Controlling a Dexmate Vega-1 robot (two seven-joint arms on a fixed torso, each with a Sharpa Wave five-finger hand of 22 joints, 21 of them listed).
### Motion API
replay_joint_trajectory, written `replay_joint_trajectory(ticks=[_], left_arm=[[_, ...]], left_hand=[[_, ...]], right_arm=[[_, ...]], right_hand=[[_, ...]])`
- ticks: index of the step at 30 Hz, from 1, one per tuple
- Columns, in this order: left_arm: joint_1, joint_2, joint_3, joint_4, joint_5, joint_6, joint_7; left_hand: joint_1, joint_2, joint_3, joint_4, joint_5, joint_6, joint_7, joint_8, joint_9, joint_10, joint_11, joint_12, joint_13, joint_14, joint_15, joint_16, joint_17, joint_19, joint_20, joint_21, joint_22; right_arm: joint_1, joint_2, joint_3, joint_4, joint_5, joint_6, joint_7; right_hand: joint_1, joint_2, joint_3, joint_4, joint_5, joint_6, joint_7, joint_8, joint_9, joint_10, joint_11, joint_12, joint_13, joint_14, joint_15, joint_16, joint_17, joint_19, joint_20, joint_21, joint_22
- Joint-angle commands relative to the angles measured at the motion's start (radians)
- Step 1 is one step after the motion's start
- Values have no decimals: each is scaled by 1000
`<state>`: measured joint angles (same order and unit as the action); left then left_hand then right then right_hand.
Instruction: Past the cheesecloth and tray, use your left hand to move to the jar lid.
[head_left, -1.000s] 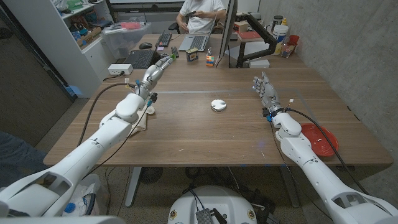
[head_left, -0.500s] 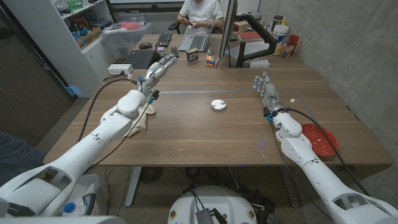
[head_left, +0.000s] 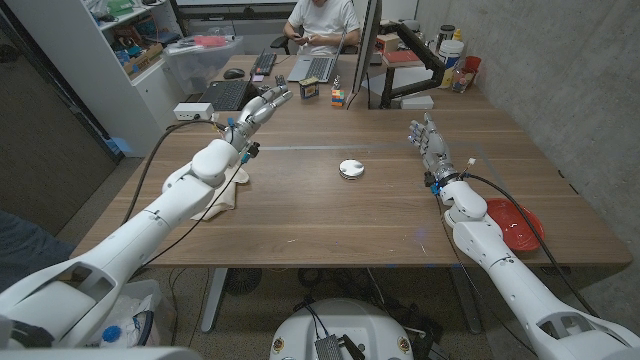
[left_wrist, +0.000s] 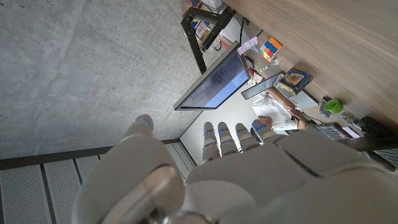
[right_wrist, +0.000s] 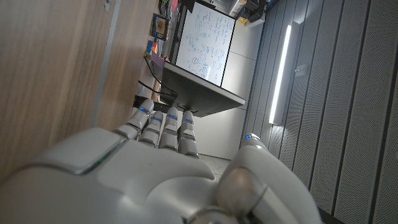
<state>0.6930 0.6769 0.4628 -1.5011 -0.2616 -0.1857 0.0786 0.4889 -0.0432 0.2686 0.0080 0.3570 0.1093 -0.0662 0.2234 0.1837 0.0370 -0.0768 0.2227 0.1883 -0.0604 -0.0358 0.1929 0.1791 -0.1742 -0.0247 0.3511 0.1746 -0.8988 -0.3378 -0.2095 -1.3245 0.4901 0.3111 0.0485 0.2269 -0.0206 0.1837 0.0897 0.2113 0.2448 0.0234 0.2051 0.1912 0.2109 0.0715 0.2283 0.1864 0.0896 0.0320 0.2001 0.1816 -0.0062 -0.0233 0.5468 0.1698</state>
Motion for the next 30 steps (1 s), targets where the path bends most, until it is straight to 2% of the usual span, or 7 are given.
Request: replay_joint_trajectory(ticks=[1,16,30], left_arm=[[-20,8,19,-17,36,29,-6],[-58,9,54,-32,98,65,-9],[-74,-1,86,-49,158,85,3]], left_hand=[[11,0,3,-6,4,4,-3,-5,5,1,-2,-2,3,7,-8,2,3,-28,10,-3,3],[16,0,2,-9,3,0,-3,-8,6,1,-3,-4,4,7,-7,1,3,-27,9,-7,3],[21,1,1,-10,3,0,-5,-10,6,3,-7,-5,4,8,-7,1,3,-24,9,-12,3]], right_arm=[[0,0,1,2,5,8,6],[11,4,-4,31,8,17,20],[3,-5,5,26,12,22,28]], right_hand=[[6,6,0,-4,4,9,-4,-2,0,11,4,1,1,5,-2,-4,1,8,-1,-3,3],[6,7,-2,-5,4,9,-5,-3,0,12,4,0,1,6,-2,-5,1,10,1,-10,3],[6,8,-3,-7,4,9,-6,-5,0,11,5,-2,1,7,0,-5,1,14,0,-18,3]])
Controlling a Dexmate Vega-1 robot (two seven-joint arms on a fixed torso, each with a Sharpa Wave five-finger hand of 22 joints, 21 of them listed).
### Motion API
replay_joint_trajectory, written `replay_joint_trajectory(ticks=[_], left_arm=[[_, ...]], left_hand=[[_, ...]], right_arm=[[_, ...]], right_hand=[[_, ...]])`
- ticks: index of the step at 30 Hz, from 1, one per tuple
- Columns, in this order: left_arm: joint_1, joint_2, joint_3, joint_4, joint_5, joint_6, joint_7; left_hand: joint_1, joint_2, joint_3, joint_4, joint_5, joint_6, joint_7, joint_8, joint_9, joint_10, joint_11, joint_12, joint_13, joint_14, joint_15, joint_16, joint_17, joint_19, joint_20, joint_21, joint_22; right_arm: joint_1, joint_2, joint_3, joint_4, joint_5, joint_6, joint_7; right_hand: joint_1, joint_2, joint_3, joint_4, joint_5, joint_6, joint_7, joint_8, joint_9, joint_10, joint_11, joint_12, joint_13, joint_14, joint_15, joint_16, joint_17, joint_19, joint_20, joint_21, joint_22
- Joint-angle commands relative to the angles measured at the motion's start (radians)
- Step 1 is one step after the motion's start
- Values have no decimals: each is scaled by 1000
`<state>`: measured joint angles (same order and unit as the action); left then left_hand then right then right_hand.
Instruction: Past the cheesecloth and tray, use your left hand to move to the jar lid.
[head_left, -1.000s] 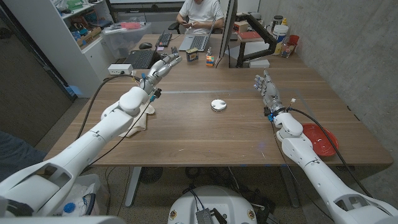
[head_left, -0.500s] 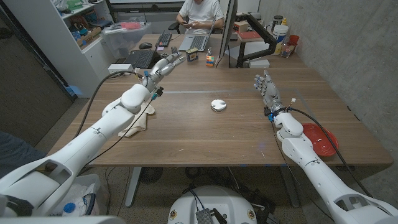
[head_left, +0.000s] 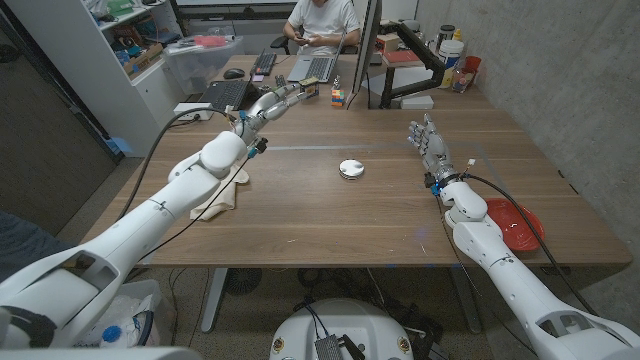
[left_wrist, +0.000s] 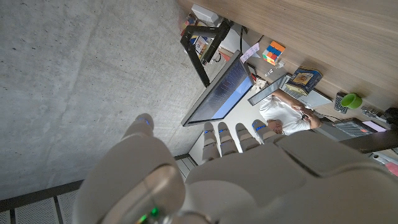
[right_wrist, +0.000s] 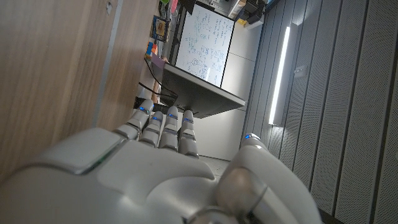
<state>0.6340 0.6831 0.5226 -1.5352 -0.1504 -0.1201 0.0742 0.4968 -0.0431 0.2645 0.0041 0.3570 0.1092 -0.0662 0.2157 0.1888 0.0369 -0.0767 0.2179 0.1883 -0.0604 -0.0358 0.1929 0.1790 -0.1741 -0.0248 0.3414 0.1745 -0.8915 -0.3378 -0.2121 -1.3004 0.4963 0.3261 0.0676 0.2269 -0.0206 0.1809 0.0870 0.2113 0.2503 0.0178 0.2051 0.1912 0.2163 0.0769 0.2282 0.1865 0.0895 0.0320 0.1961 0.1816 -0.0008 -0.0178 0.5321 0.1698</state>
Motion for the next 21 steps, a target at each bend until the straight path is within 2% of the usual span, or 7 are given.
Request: replay_joint_trajectory(ticks=[1,21], left_arm=[[-16,-6,29,-19,53,24,9],[-18,0,55,-54,112,74,18]], left_hand=[[14,1,5,-7,2,0,-4,-3,1,3,-7,0,4,8,-7,1,4,-25,9,-3,3],[20,2,3,-9,2,0,-8,-5,2,7,-11,-1,4,13,-7,2,4,-21,11,-9,4]], right_arm=[[-4,-5,8,2,6,7,9],[14,-8,3,9,5,7,28]], right_hand=[[6,8,0,-4,4,3,0,-5,0,6,-1,-2,0,7,-1,-2,1,9,-5,-3,3],[5,10,-3,-5,4,4,-2,-5,0,7,-4,-3,0,8,-1,-2,1,11,-4,-13,3]])
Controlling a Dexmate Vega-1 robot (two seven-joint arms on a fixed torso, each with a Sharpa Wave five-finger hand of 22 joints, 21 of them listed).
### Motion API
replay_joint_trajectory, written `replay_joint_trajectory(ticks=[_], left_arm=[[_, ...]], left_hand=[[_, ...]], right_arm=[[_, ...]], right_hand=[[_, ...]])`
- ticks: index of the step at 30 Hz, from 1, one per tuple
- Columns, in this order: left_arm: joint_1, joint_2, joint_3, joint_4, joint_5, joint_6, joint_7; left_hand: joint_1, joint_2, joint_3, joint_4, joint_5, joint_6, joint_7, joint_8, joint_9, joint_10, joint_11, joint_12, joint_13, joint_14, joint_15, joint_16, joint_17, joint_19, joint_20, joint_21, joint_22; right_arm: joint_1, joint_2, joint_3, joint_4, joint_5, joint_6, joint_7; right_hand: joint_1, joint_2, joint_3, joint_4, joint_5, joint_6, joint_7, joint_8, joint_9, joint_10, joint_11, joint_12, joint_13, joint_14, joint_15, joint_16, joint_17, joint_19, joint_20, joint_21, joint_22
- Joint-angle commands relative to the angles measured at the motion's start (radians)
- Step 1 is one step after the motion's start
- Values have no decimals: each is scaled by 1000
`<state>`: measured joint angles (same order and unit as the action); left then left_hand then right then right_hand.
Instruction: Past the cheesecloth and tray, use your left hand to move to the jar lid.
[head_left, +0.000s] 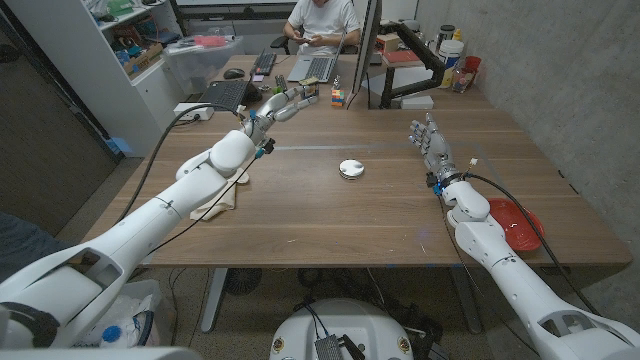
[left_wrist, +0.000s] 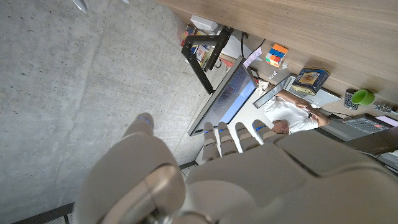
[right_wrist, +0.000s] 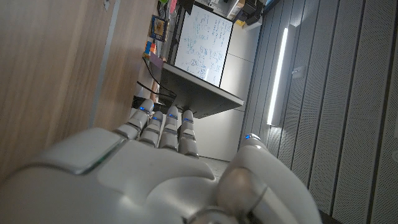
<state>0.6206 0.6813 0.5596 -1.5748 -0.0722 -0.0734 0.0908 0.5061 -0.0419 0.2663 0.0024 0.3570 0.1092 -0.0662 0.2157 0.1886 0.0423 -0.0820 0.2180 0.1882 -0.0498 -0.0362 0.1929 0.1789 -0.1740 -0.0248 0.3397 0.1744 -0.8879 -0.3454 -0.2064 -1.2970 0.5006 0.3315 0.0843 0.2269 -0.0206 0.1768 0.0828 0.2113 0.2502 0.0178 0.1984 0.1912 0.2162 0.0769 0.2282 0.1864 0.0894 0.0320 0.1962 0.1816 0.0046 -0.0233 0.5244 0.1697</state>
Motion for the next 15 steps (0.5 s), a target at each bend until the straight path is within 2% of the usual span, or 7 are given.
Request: replay_joint_trajectory(ticks=[1,15], left_arm=[[-7,0,20,-13,37,29,0],[-46,-10,63,-9,101,65,-14]], left_hand=[[11,1,1,-8,2,0,-8,-5,2,2,-5,-1,4,2,-6,1,4,-21,10,-8,4],[16,2,0,-9,1,4,-18,-4,2,6,-11,-1,4,6,-5,3,5,-17,17,-12,4]], right_arm=[[11,-1,-2,6,0,2,11],[17,4,-1,19,4,16,19]], right_hand=[[5,10,1,-1,4,4,-2,1,0,7,-4,-3,0,8,-1,-2,1,6,1,-5,3],[5,10,0,-3,4,5,-4,1,0,7,-6,-4,0,11,-1,-2,1,5,6,-14,3]])
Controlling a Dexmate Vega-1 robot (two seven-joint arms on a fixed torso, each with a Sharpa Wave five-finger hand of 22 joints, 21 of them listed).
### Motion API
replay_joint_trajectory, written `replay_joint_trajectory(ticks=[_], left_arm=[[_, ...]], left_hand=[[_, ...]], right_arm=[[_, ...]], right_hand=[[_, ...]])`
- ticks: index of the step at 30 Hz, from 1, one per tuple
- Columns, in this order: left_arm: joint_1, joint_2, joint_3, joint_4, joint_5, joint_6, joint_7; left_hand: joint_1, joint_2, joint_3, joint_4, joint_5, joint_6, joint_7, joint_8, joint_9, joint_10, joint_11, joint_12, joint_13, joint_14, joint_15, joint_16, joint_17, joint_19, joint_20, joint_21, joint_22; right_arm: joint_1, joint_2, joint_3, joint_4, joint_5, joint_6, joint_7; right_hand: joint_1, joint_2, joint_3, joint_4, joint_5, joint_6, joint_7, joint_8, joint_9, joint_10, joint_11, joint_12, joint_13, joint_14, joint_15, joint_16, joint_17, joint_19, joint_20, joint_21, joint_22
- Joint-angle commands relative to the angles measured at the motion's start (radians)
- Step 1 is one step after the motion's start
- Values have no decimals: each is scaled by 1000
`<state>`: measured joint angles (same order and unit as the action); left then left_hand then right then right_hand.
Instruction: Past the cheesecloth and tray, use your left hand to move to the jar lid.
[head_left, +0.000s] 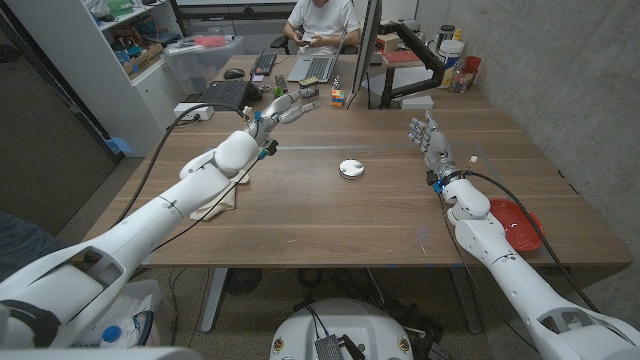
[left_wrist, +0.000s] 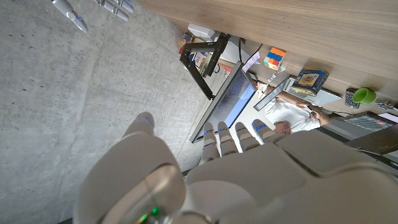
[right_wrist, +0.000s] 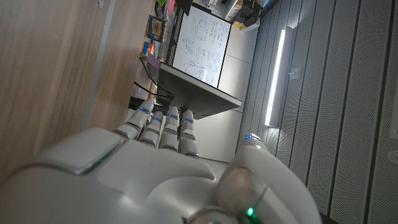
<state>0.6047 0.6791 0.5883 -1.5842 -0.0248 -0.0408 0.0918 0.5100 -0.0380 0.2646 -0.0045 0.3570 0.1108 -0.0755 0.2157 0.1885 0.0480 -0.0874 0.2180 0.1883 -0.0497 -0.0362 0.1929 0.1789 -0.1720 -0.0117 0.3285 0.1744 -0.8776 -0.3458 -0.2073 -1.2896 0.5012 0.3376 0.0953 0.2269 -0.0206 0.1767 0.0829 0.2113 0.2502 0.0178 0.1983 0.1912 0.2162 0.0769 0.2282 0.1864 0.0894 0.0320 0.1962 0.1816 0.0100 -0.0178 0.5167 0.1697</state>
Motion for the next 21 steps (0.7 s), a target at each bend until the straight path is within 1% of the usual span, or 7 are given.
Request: replay_joint_trajectory(ticks=[1,13,14,17,21], left_arm=[[-33,-9,37,1,57,34,-17],[-58,-25,71,12,98,49,-28],[-59,-26,73,11,102,50,-26],[-61,-22,80,4,123,57,-24],[-65,-16,88,-9,145,68,-27]], left_hand=[[12,-2,1,-3,1,3,-8,-5,2,2,-7,-1,4,7,-6,2,5,-20,4,-1,4],[17,-2,0,-5,1,3,-8,-5,2,4,-9,-1,5,9,-4,3,5,-17,6,-5,4],[17,-2,0,-5,1,4,-7,-5,2,4,-9,-1,5,10,-4,3,5,-16,8,-5,4],[18,-2,0,-5,1,5,-8,-5,2,6,-12,-1,5,11,-5,3,5,-15,15,-6,5],[19,-1,-1,-5,1,7,-9,-5,3,8,-10,-1,5,12,-5,3,5,-13,18,-8,5]], right_arm=[[8,5,0,13,4,10,8],[17,12,1,31,8,25,17],[17,13,1,32,8,25,18],[17,14,1,36,9,28,21],[16,15,0,36,9,32,23]], right_hand=[[5,10,0,-3,4,5,-4,1,0,7,-6,-4,0,11,-1,-2,1,-1,0,-6,3],[5,12,-1,-4,5,5,-4,1,0,8,-6,-5,0,12,0,-2,1,1,0,-12,4],[5,12,-1,-4,5,5,-4,0,0,9,-3,-4,1,11,0,-3,1,2,0,-13,4],[5,12,-2,-4,5,5,-4,0,0,9,-5,-4,1,12,0,-3,1,2,0,-14,4],[5,12,-2,-5,5,5,-5,0,0,9,-6,-5,1,12,0,-3,1,2,0,-16,4]])
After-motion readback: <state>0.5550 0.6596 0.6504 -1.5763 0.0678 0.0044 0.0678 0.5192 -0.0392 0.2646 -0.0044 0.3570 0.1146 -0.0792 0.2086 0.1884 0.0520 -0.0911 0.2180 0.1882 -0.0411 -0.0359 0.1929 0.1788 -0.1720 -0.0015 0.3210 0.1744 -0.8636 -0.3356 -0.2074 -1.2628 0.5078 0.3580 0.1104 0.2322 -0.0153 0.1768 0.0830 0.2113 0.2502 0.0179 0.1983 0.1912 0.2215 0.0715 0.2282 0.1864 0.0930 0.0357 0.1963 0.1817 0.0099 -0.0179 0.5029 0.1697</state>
